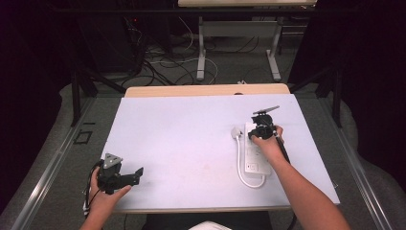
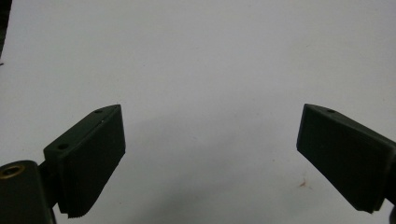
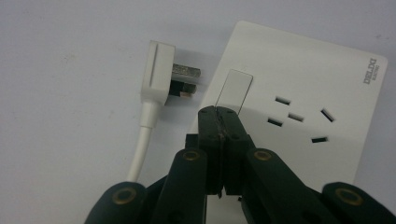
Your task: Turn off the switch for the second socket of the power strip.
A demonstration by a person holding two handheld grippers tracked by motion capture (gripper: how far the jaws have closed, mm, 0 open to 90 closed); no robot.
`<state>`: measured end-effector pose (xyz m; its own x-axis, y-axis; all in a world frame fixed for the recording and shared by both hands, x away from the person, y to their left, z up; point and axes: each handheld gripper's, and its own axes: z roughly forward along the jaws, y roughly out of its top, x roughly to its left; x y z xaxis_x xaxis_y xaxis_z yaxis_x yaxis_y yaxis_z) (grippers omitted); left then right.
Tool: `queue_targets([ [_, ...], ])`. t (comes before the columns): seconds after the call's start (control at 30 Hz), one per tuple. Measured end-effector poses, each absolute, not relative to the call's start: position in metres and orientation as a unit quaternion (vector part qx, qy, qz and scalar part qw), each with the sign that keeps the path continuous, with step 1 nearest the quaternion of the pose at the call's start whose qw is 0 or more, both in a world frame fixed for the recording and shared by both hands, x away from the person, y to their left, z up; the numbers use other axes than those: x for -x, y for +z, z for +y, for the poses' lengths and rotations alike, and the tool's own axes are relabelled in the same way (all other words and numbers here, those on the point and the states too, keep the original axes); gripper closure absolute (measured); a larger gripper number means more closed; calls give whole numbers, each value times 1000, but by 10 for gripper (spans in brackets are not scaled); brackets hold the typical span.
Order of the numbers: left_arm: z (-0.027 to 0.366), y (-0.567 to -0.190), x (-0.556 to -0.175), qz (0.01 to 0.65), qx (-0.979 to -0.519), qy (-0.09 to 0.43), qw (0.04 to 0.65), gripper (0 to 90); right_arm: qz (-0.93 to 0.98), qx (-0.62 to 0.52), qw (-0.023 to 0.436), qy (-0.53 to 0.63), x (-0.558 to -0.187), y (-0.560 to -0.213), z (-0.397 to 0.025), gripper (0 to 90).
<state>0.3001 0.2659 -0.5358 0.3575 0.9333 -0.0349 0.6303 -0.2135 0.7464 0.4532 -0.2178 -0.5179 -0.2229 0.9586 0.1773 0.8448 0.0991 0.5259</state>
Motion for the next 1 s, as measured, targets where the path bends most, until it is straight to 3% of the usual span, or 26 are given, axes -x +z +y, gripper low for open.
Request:
queue_targets([
  [0.63, 265, -537, -301, 520, -750, 219, 344, 79, 726, -618, 98, 283, -452, -516, -221, 830],
  [1.0, 265, -536, -302, 523, -749, 218, 344, 79, 721, -620, 92, 297, -451, -512, -227, 718],
])
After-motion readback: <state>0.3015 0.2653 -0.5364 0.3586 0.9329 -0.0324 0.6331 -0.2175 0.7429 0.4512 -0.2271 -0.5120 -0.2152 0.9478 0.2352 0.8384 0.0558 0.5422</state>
